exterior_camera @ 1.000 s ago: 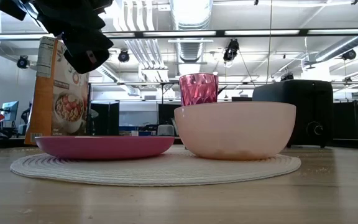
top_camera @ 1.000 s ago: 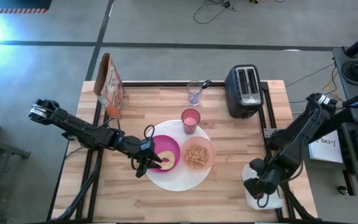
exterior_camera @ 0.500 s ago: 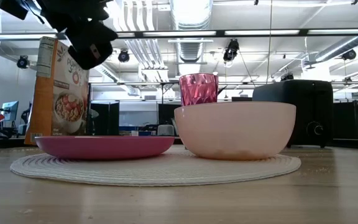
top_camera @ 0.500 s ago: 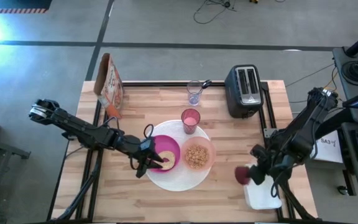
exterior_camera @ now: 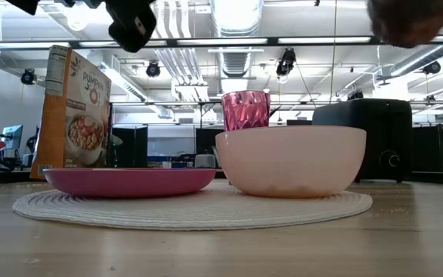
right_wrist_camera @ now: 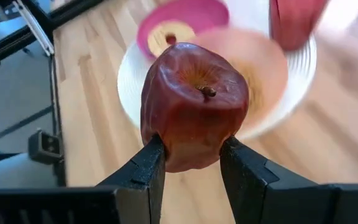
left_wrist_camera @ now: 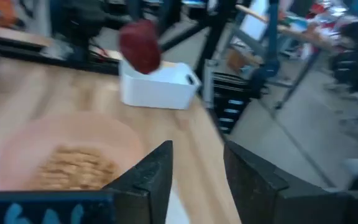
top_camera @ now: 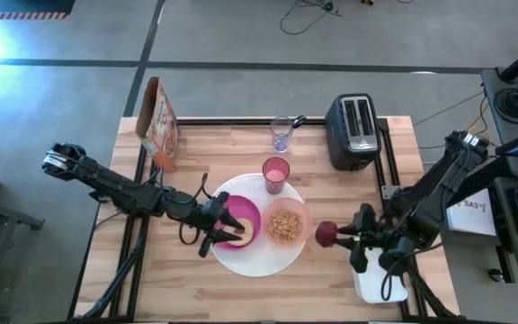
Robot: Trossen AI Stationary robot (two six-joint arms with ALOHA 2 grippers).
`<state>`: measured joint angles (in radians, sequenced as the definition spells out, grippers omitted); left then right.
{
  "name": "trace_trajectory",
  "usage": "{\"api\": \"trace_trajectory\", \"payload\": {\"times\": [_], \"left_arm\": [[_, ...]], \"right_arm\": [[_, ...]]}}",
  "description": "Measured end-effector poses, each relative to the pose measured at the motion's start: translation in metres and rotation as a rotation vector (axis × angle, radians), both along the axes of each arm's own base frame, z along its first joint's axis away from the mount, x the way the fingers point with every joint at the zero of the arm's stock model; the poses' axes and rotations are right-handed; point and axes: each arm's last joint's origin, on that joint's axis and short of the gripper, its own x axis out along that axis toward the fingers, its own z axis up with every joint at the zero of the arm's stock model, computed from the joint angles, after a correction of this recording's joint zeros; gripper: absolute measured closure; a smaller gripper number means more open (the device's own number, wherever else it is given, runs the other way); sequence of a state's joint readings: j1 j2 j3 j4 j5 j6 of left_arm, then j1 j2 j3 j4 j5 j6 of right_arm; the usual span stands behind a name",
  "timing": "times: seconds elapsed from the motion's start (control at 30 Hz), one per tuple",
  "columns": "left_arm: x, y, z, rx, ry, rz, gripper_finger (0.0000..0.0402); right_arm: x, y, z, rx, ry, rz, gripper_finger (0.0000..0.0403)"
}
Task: Arrange a breakfast setting
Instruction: Put the apple from the white bin to the top of the pink plate on the white mat
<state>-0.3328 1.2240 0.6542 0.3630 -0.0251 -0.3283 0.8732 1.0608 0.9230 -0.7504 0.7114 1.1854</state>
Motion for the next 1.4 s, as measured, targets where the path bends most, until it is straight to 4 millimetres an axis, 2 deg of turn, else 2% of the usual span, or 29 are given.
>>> {"api": "trace_trajectory", "payload": {"times": [0.3,0.53,0.73,0.93,1.1,1.4], "left_arm": [[0.001,0.009,0.000,0.267,-0.052,0.258,0.0199],[0.003,0.012,0.011,0.298,-0.145,0.383,0.0159],[0.003,0.013,0.021,0.260,-0.235,0.421,0.0158],[0.008,0.010,0.016,0.238,-0.239,0.390,0.0158],[0.016,0.005,0.007,0.262,-0.249,0.321,0.0158],[0.028,0.002,0.000,0.330,-0.274,0.327,0.0152]], "right_arm": [[0.036,-0.001,0.008,-0.264,-0.163,0.057,0.0283],[0.077,-0.019,0.014,-0.443,-0.238,0.029,0.0283],[0.110,-0.035,0.012,-0.569,-0.270,0.053,0.0282],[0.134,-0.045,0.009,-0.619,-0.329,0.140,0.0282],[0.143,-0.051,0.006,-0.682,-0.336,0.186,0.0282],[0.151,-0.050,0.012,-0.688,-0.352,0.276,0.0282]]}}
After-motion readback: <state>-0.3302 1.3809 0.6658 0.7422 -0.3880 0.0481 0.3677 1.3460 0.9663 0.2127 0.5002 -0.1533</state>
